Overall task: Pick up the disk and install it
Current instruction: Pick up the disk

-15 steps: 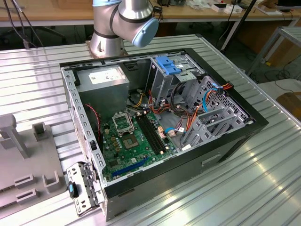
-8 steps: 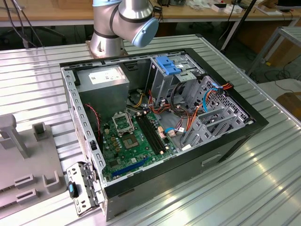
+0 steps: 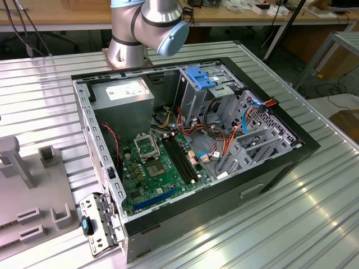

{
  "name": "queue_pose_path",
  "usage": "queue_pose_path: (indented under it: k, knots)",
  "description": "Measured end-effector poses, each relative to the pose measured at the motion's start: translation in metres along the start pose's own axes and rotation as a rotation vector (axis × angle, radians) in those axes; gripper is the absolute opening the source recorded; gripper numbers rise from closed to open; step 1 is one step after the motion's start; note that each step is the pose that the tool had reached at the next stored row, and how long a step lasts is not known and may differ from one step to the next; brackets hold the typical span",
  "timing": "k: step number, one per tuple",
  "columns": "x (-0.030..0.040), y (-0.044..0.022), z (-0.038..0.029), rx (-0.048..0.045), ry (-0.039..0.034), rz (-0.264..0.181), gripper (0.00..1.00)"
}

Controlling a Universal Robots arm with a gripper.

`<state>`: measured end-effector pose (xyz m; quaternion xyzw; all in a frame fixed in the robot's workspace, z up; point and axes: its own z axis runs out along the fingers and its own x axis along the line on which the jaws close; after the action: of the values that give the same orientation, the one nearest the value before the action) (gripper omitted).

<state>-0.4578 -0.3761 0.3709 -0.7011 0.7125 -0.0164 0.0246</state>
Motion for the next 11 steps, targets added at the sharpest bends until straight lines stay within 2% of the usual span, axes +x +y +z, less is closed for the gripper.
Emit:
queue_pose_path:
  k: [1,2,4,6,7,8,11]
  knots:
    - [0.0000,0.0000,-0.0004,0.0165,-0.0003,0.000,0.37]
    - [0.0000,0.0000,-0.0005,0.0264,-0.0004,0.000,0.37]
    - [0.0000,0.0000,-0.0007,0.0629,-0.0009,-0.001,0.37]
    - [0.0000,-0.0001,-0.0008,0.1139,-0.0017,-0.001,0.37]
    - [0.0000,-0.0001,-0.0008,0.1320,-0.0021,-0.001,0.37]
    - [0.0000,0.0002,-0.0007,0.1559,-0.0026,-0.002,0.37]
    - [0.0001,0.0023,-0.0002,0.1951,-0.0034,-0.005,0.37]
